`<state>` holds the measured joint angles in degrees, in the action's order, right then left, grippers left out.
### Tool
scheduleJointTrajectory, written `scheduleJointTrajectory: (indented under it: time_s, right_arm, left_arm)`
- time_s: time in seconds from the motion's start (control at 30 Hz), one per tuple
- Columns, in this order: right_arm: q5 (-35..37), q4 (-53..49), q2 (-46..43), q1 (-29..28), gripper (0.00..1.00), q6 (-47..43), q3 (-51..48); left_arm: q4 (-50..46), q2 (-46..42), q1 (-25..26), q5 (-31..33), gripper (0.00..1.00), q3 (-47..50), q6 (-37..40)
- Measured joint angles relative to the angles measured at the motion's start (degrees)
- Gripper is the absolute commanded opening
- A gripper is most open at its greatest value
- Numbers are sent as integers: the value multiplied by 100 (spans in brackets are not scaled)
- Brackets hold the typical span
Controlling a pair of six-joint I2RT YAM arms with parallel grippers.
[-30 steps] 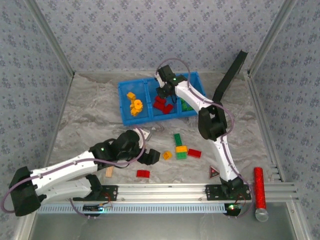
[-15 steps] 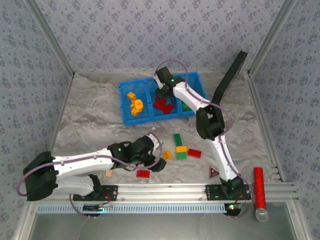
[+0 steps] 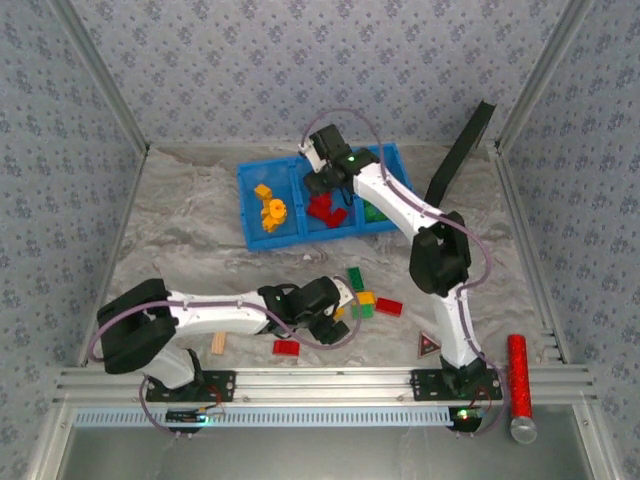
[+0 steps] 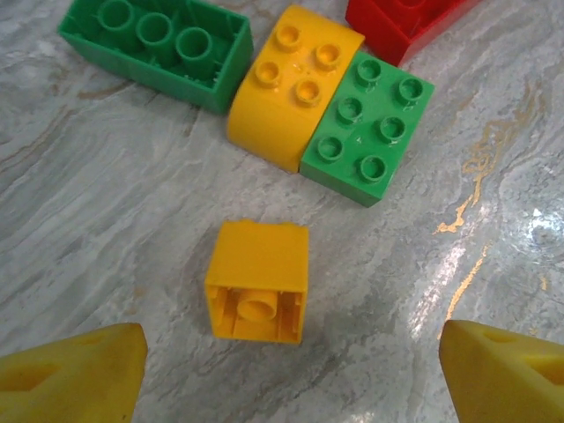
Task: Sort the legos into containers by color
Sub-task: Pick up the lego from the middle-left of the table.
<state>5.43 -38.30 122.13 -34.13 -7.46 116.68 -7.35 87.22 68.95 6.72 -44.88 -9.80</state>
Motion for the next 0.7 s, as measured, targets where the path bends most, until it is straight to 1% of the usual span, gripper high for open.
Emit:
scheduleJointTrajectory:
  time_s: [0.17,0.4,0.47,0.6,0.7]
  right_arm:
    - [66,79,-586,26,55,-13,-278]
    - [170,306,-1351,66,55,-11,-1016]
    - [205,352,-1510,92,56,-11,-1163]
    - [273,444,-1676,190,55,-11,-1235]
    - [323,553,-1801,256,56,-11,-1360]
  left_arm:
    - [52,269,39,50,80,-79,37]
    - [125,498,46,111,74,-142,33]
    - [149,568,46,136,69,-153,20]
    - [149,741,46,219,54,-219,-46]
    - [138,822,50,317,49,-299,-72]
